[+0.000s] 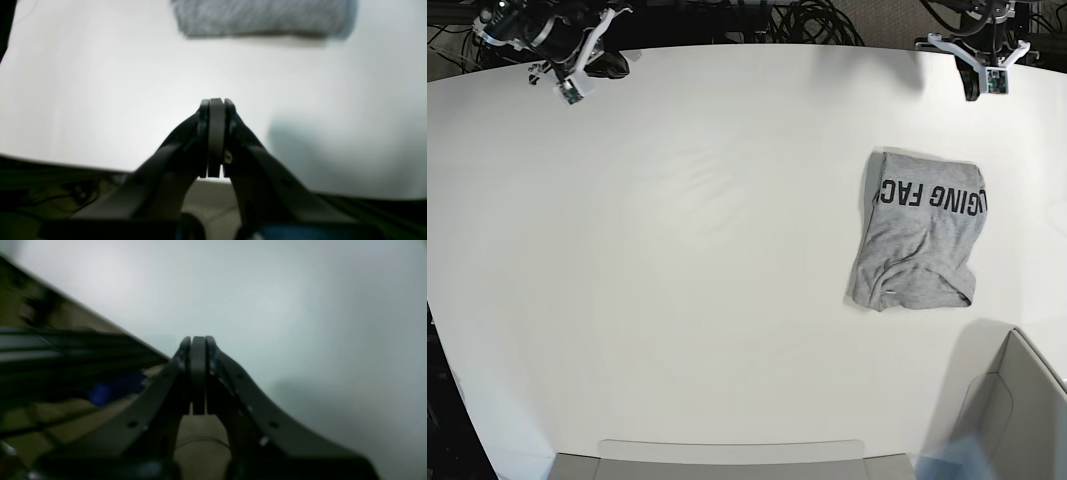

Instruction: Fold the T-shirt properly

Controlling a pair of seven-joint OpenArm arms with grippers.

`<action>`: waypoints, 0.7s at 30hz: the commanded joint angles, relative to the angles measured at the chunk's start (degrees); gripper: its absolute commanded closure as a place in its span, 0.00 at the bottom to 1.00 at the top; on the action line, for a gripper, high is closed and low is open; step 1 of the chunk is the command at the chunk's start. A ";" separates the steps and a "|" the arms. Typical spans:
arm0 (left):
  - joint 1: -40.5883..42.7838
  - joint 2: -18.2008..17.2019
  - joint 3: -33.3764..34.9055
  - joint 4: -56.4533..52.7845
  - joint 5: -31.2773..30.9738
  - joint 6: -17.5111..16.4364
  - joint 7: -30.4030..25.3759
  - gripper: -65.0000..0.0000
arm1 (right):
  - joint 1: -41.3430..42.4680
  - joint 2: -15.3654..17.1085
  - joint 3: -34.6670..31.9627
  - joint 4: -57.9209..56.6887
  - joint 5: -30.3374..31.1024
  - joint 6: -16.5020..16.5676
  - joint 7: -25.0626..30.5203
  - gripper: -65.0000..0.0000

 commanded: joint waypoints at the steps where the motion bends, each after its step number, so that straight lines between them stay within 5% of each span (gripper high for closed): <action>1: 1.83 -0.47 -0.31 1.01 0.04 0.19 -1.63 1.00 | -2.42 1.13 1.94 0.93 2.62 0.61 1.15 1.00; 8: 9.75 -0.65 1.72 1.01 0.04 0.28 3.90 1.00 | -15.61 1.74 5.55 0.84 5.70 0.61 1.06 1.00; 12: 10.80 -0.03 2.16 0.39 -0.04 0.28 6.81 1.00 | -18.51 2.27 4.40 0.66 2.44 0.61 -1.67 1.00; 16: 9.57 4.36 4.53 -3.39 -0.04 0.28 9.27 1.00 | -17.10 5.87 -4.47 -2.24 -7.14 0.61 -3.25 1.00; 21: 1.66 7.09 9.80 -18.42 -0.04 0.28 9.53 1.00 | -8.22 10.36 -13.18 -20.87 -7.84 0.61 -0.88 1.00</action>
